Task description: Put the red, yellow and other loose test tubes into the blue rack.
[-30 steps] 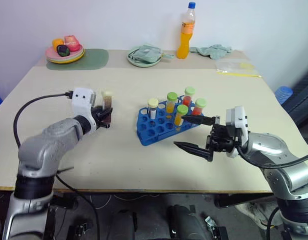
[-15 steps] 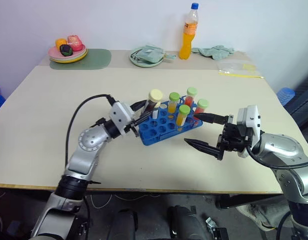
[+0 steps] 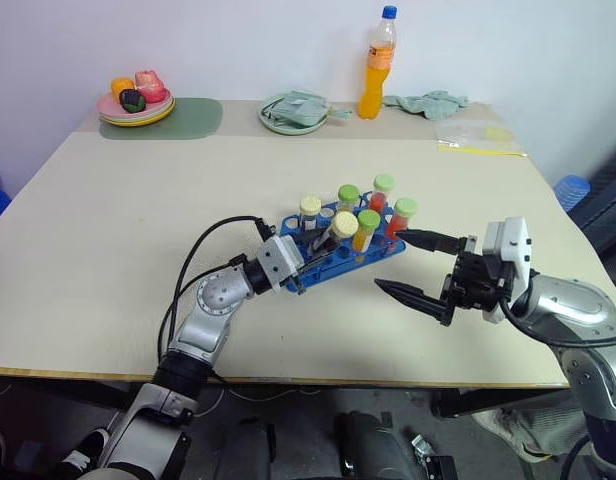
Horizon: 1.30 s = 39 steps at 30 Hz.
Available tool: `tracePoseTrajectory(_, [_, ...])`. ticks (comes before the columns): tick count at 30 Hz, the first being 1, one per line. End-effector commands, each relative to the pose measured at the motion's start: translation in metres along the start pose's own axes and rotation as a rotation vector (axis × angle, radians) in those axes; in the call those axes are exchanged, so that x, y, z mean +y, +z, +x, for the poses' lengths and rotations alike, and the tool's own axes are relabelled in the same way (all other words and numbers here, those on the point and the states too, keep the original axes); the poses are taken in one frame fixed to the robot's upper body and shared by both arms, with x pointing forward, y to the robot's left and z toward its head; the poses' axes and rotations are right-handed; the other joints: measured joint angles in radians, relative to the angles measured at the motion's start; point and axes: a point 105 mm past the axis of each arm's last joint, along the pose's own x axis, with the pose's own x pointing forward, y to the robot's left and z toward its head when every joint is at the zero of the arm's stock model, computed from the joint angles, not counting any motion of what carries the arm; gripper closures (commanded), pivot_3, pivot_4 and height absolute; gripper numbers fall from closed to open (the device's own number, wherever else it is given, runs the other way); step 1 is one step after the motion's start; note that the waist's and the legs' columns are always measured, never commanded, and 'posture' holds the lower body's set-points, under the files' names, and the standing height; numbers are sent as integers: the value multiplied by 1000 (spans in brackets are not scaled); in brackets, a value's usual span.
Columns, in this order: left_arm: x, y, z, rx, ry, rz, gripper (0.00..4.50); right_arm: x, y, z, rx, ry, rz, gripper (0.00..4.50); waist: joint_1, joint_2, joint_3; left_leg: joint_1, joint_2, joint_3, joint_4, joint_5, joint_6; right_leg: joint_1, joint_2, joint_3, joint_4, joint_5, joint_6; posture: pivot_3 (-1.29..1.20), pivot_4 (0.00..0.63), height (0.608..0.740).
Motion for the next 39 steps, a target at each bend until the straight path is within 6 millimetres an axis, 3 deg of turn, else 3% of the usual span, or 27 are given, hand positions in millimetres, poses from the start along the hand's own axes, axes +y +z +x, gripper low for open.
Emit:
tracePoseTrajectory(1, [-2, 5, 10, -33, -13, 81, 3721, -1, 15, -4, -22, -10, -60, 0, 0, 0, 0, 0, 0, 0, 0, 0, 0, 0, 0, 0, 0, 0, 0, 0, 150, 740])
tracePoseTrajectory(13, [-16, -4, 16, -56, -23, 3, 3721, -2, 21, -5, -14, -20, -73, 0, 1, 0, 0, 3, 0, 0, 0, 0, 1, 3, 0, 0, 0, 0, 0, 0, 150, 740])
tracePoseTrajectory(20, [-11, -5, 10, -61, 29, -119, 3721, -3, 21, -3, -10, -23, -89, 0, 0, 0, 0, 5, 0, 0, 0, -1, 2, 6, 0, 0, -1, 0, 0, 0, 150, 740])
tracePoseTrajectory(29, [4, -12, 7, -52, 156, -312, 3721, -1, 37, 9, -26, -14, -112, 0, -1, 0, 0, 6, 0, -1, 0, -1, 3, 7, 0, 0, -1, -1, 0, 0, 150, 740])
tracePoseTrajectory(39, [-2, -20, -1, -33, 141, -419, 3721, -7, 44, 14, -32, -19, -116, 0, -4, 0, 0, 6, 1, -1, 0, -2, 3, 6, 0, 0, -1, -2, -3, 0, 150, 740])
